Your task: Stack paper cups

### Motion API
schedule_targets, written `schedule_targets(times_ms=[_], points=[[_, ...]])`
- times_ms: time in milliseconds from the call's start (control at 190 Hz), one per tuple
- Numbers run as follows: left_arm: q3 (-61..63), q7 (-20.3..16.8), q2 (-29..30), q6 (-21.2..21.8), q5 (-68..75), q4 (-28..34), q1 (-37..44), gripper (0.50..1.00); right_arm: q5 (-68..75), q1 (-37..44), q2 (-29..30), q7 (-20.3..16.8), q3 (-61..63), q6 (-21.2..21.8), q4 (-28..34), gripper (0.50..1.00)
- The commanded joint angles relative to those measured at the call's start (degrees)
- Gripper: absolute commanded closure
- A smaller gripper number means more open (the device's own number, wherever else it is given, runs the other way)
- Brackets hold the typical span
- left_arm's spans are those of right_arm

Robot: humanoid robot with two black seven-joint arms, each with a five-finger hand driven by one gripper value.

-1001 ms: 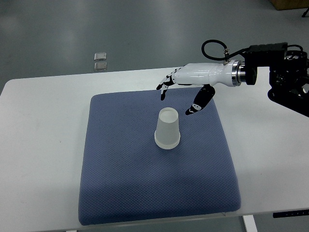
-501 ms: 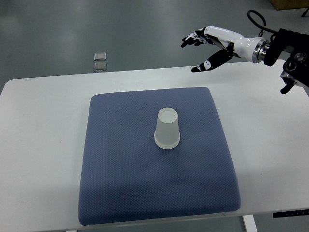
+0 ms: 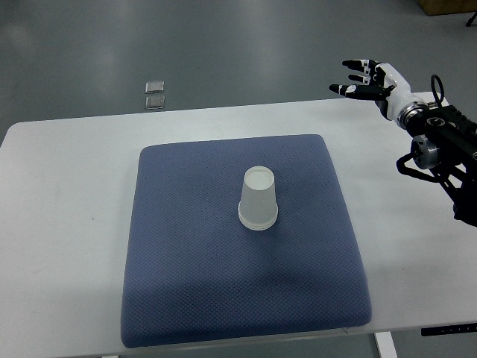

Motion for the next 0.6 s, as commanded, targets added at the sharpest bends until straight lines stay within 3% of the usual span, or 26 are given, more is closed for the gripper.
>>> schedule_targets(times_ms=[0, 132, 590], points=[[0.0, 0.0, 0.0, 0.0, 0.0, -0.01, 0.01, 0.5, 4.42, -0.83, 1.79, 0.0, 1.87, -1.73, -1.28, 0.611], [0.0, 0.0, 0.0, 0.0, 0.0, -0.01, 0.01, 0.5, 6.35, -1.79, 3.64, 0.26, 3.01, -4.01, -1.45, 0.587], [0.0, 0.0, 0.0, 0.0, 0.0, -0.01, 0.01, 0.5, 5.91, -2.5, 8.21, 0.79, 2.92, -8.5, -1.28, 0.587]])
